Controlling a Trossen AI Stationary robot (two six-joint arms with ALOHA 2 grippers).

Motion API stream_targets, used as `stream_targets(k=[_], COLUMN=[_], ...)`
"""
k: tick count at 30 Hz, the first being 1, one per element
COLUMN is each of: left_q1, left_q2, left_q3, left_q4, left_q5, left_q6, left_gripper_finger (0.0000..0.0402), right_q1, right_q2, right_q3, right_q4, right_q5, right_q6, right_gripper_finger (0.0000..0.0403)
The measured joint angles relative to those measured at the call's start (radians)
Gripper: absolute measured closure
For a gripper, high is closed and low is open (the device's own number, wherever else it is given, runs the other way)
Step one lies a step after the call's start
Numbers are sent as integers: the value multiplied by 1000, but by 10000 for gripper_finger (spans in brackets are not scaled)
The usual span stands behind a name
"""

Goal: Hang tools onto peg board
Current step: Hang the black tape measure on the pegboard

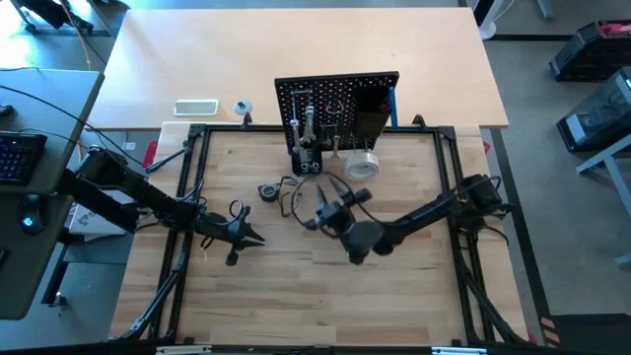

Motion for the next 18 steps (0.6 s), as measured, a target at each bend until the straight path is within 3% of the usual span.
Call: stream_targets(k=[4, 9, 14, 18], left_q1=[0, 0, 4, 47], left_q2=[0, 0, 0, 0], left_q3=[0, 0, 0, 11], left_q4=[0, 0, 3, 3], left_q5=[-24, -101, -245, -257], left_q6=[20, 61, 71, 102], left_gripper_finger=[348, 348, 348, 331], right_q1=[39, 69, 79, 78], right_q2=[0, 0, 0, 0], right_q3=[0, 0, 0, 0], right_q4=[-199, -539, -865, -1028], right_q5=[4, -5, -122, -213], right_q6=[218, 608, 1032, 1252], right_gripper_finger=[240, 240, 240, 240])
